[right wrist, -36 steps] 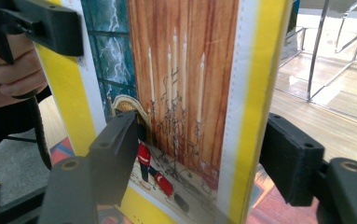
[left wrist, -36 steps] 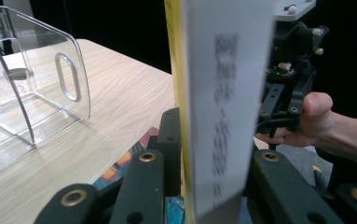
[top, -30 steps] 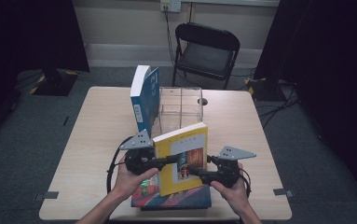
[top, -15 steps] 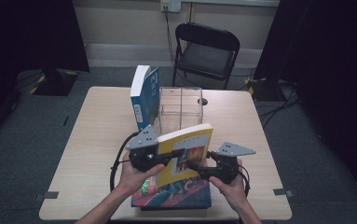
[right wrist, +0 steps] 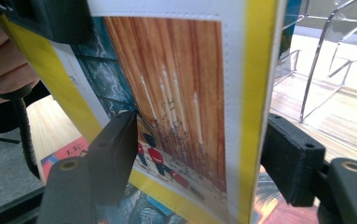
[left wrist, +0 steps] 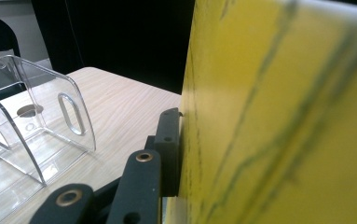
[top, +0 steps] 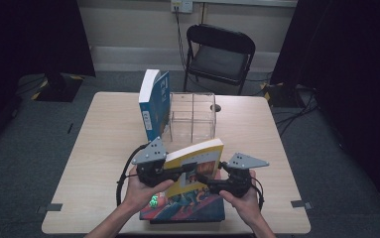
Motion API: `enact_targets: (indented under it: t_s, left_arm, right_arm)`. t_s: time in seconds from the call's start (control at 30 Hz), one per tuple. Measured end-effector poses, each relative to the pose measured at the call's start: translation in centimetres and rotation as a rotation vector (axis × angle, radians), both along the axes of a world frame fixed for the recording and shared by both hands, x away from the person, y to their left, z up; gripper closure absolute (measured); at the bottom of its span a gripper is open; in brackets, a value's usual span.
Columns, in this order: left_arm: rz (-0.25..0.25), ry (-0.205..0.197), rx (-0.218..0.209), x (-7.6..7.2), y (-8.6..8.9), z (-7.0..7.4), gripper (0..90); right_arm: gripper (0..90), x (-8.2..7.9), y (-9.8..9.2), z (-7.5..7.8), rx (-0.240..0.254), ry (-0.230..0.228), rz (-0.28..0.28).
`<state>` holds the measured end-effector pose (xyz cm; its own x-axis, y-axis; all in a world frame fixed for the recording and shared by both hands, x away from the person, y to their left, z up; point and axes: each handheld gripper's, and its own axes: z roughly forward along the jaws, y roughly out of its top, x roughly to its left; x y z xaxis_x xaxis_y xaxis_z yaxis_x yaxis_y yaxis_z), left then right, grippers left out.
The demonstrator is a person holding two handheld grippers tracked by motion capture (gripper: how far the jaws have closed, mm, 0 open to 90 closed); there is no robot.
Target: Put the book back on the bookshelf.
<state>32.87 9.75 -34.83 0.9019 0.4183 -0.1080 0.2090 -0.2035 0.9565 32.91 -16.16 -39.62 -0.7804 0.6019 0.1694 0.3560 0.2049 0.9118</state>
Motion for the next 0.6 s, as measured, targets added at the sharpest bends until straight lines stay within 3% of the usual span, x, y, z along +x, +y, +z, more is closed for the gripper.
enact_targets:
  t_s: [0.23, 0.3, 0.33, 0.37, 0.4, 0.47, 0.6]
  left_arm:
    - [-0.011, 0.005, -0.013, 0.11, -0.03, -0.05, 67.4]
    - [-0.026, 0.041, -0.024, 0.22, -0.01, -0.02, 63.6]
    - [-0.026, 0.041, -0.024, 0.22, -0.01, -0.02, 60.8]
    - [-0.026, 0.044, 0.001, 0.24, 0.04, 0.12, 60.5]
    - [-0.011, 0.033, 0.027, 0.18, 0.07, 0.23, 65.3]
    - [-0.004, 0.018, 0.03, 0.18, 0.2, 0.14, 72.1]
    - [0.023, -0.006, 0.056, -0.07, -0.06, 0.3, 74.6]
  right_arm:
    - [31.9, -0.09, 0.09, 0.01, -0.006, -0.004, -0.005]
    - [31.7, -0.11, 0.13, -0.01, -0.005, -0.003, -0.011]
    - [31.6, -0.12, 0.16, -0.01, -0.01, -0.005, -0.012]
    - [31.6, -0.12, 0.19, 0.0, -0.015, -0.006, -0.013]
    - [31.5, -0.08, 0.2, 0.0, -0.014, -0.007, -0.011]
    - [31.3, -0.05, 0.21, 0.01, -0.01, -0.003, -0.009]
    - [33.8, 0.14, 0.13, -0.06, -0.005, -0.006, -0.01]
